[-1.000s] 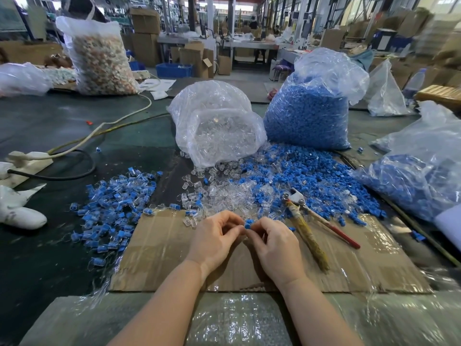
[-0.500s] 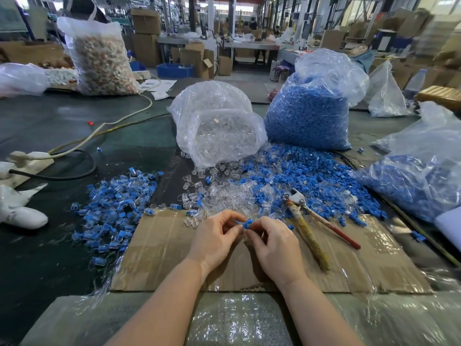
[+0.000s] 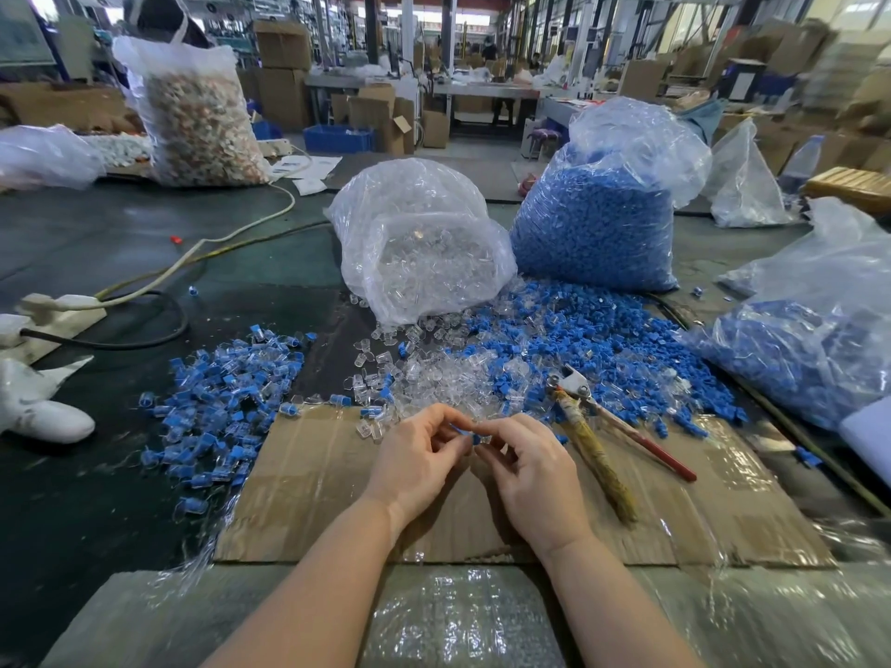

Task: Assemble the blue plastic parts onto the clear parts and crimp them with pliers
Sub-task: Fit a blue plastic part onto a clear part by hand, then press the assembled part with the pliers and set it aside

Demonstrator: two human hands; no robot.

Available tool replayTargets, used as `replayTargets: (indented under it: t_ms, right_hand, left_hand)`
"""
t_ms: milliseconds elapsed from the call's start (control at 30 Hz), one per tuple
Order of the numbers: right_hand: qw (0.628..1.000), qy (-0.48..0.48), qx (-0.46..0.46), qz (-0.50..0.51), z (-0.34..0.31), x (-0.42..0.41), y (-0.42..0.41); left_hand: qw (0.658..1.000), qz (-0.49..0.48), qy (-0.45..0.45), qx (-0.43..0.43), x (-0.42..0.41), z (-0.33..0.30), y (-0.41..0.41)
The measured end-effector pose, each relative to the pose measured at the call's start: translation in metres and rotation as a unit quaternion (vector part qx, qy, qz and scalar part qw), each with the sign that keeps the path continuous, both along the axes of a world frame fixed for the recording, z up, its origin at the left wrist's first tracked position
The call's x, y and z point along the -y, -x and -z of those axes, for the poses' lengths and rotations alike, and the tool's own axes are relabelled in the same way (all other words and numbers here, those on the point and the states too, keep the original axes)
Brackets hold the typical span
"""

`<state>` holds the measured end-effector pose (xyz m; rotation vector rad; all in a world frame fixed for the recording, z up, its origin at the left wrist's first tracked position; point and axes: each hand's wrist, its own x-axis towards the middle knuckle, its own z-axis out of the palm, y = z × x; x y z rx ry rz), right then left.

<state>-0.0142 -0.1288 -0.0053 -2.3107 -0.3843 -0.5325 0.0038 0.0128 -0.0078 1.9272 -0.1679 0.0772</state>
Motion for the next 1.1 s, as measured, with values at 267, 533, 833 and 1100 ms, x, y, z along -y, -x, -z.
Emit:
replayTargets:
  t_ms: [267, 533, 833, 1100]
  right_hand:
    - [0.998, 0.02, 0.024, 0.055, -0.003, 0.002, 0.0]
    - [0.871, 0.226, -0.256, 0.352, -0.016, 0.048, -0.012]
    - [0.862, 0.303, -0.225, 0.337, -0.021, 0.054, -0.005]
    - [0.946, 0.152, -0.268, 0.101, -0.059, 0.027, 0.0]
  left_hand:
    - [1.0, -0.007, 0.007, 0.003, 0.001, -0.001, -0.001]
    - [1.0, -0.013, 0.011, -0.002, 0.0, -0.001, -0.002]
    - [0.999, -0.014, 0.041, -0.017, -0.001, -0.008, -0.003]
    - [0.966, -0.068, 0.223, -0.108, -0.003, -0.019, -0.012]
